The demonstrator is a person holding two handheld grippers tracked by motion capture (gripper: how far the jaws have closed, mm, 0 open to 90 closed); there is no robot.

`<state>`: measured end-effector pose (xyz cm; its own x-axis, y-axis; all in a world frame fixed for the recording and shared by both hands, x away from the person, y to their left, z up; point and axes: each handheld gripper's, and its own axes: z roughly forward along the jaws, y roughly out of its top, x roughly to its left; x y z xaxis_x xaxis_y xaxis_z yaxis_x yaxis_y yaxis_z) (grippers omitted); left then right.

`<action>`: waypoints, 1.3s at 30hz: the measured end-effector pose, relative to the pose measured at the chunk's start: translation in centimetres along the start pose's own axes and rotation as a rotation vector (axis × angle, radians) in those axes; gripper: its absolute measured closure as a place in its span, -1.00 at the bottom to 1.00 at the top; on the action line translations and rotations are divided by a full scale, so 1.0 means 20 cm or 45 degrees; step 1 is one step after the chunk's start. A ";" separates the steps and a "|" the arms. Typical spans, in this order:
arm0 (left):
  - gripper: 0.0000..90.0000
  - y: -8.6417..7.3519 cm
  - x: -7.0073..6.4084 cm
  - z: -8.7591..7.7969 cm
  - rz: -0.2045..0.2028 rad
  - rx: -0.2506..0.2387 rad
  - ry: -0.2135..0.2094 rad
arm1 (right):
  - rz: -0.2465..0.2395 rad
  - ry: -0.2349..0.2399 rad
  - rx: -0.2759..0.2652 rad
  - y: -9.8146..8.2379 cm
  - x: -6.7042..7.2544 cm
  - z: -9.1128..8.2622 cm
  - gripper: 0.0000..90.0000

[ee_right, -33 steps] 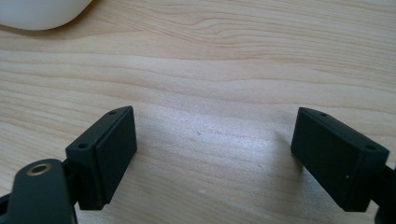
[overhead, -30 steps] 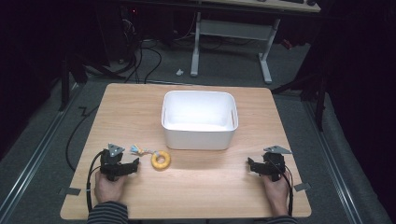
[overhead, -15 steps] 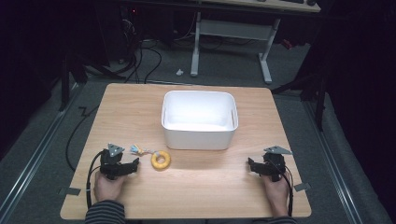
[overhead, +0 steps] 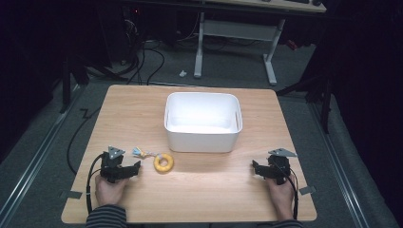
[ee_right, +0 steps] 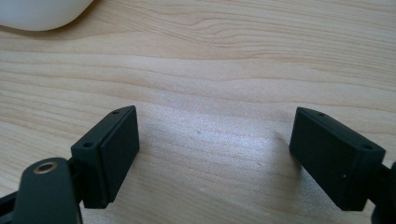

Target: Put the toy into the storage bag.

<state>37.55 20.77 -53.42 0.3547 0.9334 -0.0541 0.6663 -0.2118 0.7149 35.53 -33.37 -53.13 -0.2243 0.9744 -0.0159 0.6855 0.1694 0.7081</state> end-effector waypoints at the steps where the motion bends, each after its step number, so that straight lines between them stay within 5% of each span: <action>1: -0.64 0.00 0.00 0.00 0.001 0.003 -0.001 | 0.000 0.000 0.000 0.00 0.00 0.00 -0.64; 10: -0.60 0.05 -0.03 -0.03 -0.029 -0.006 -0.026 | -0.002 0.003 -0.001 0.00 0.00 0.00 -0.63; 17: -0.58 0.10 -0.07 -0.09 0.027 -0.021 -0.001 | -0.003 0.001 0.000 0.00 0.00 0.00 -0.62; 22: -0.51 0.15 -0.11 -0.16 0.036 -0.075 -0.047 | -0.005 0.001 -0.001 0.00 0.00 0.00 -0.62; 39: -0.34 0.29 -0.22 -0.25 0.122 -0.042 -0.097 | -0.013 0.008 0.000 0.00 0.00 -0.01 -0.62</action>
<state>36.55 16.90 -45.62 0.4653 0.8844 -0.0366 0.6058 -0.2880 0.7416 35.40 -33.33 -53.11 -0.2357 0.9716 -0.0190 0.6831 0.1795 0.7079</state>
